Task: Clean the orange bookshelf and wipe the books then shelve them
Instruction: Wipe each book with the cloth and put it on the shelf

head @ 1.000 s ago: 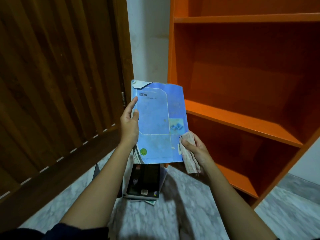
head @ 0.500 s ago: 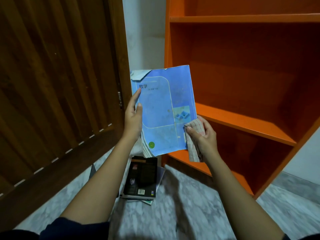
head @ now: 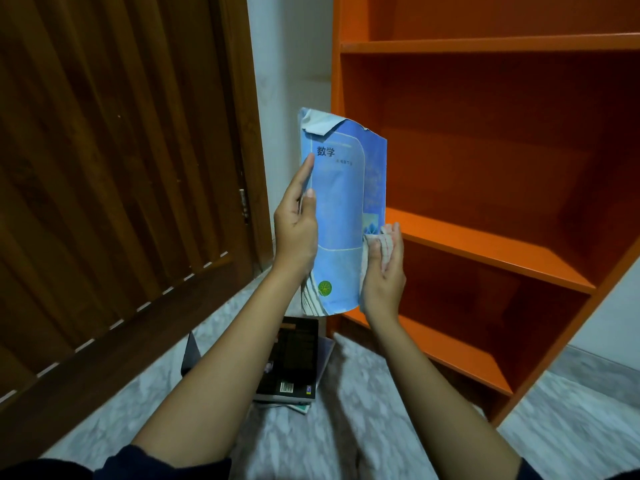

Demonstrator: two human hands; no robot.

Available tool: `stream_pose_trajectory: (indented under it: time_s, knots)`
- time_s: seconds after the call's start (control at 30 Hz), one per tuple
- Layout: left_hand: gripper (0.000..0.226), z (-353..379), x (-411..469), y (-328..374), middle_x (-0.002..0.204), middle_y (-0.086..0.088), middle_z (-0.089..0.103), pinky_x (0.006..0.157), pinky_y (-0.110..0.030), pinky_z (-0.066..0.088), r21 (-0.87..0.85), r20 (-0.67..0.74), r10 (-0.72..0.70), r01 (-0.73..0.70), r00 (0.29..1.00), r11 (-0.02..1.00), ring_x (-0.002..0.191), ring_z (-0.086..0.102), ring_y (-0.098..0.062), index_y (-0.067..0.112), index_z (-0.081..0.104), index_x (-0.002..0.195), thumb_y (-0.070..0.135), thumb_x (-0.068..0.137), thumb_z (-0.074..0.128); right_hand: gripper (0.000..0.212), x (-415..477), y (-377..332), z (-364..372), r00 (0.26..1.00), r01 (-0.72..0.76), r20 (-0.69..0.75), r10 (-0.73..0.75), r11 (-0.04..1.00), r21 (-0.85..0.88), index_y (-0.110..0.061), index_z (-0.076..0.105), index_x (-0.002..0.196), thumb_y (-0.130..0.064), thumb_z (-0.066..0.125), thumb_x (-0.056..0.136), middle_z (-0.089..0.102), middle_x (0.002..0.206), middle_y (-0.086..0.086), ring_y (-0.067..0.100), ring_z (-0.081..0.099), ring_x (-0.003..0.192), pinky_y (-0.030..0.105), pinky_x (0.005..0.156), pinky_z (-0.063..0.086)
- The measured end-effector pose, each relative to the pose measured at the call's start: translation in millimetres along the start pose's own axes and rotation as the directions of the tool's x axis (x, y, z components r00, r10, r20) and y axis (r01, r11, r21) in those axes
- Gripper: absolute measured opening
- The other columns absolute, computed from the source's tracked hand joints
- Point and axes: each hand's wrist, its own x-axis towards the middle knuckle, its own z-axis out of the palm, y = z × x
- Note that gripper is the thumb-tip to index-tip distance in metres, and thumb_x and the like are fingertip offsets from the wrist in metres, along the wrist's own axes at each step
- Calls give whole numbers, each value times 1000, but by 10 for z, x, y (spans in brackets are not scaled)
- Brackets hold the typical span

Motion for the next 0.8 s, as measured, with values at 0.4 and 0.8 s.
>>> stream_pose_trajectory:
  time_s: [0.4, 0.8]
  knots:
    - [44, -270, 182, -109, 143, -1, 45, 106, -43, 41, -42, -159, -18, 11, 987, 999, 130, 45, -16, 22, 44, 135, 2, 95, 41, 44, -545, -10, 18, 839, 206, 508, -197, 978, 40, -42, 29, 140, -43, 42, 98, 35, 141, -30, -7, 35, 133, 18, 108, 33]
    - [42, -517, 119, -161, 139, 2, 45, 96, -28, 49, 8, -230, -24, 27, 973, 1000, 126, 48, -9, 28, 41, 130, 1, 98, 38, 36, -269, 316, -291, 989, 58, 133, -61, 998, 27, -42, 39, 130, -38, 49, 96, 40, 139, -22, -17, 38, 124, 11, 103, 34]
